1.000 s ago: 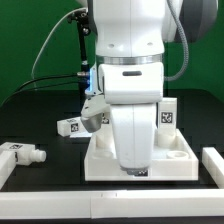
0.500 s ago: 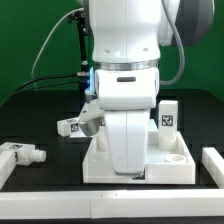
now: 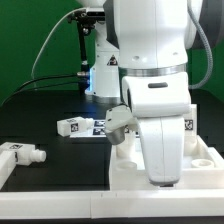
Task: Assemble square table
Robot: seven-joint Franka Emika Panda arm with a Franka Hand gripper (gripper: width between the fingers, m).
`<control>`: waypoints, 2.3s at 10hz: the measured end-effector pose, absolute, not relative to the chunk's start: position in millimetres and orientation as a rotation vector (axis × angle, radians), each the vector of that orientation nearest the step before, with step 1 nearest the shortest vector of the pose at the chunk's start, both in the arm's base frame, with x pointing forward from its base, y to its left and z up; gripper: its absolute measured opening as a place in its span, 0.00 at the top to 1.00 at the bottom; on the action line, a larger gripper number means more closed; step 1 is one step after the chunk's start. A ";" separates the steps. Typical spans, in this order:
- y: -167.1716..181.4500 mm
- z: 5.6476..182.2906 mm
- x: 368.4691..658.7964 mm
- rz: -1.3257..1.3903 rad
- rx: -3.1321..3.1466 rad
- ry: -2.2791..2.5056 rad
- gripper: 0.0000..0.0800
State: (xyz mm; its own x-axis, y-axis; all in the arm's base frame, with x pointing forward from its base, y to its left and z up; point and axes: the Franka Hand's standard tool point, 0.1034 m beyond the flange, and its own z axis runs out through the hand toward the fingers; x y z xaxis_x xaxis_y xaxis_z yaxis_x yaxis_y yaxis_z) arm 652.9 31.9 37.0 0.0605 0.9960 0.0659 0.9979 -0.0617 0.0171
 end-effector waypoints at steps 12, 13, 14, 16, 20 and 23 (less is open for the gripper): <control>41.9 51.2 661.8 -0.148 -2.360 -2.131 0.25; 39.8 70.0 664.1 -0.169 -2.398 -2.114 0.25; 37.6 79.0 663.5 -0.179 -2.420 -2.099 0.21; 37.0 68.2 659.9 -0.160 -2.414 -2.092 0.19; -0.9 90.8 659.3 -0.100 -2.489 -1.996 0.19; -6.7 82.0 622.8 -0.059 -2.699 -1.667 0.19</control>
Offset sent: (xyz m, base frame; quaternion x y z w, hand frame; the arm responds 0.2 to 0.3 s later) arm 0.0125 0.0168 0.0059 -0.0663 -0.0279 -0.0724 0.9948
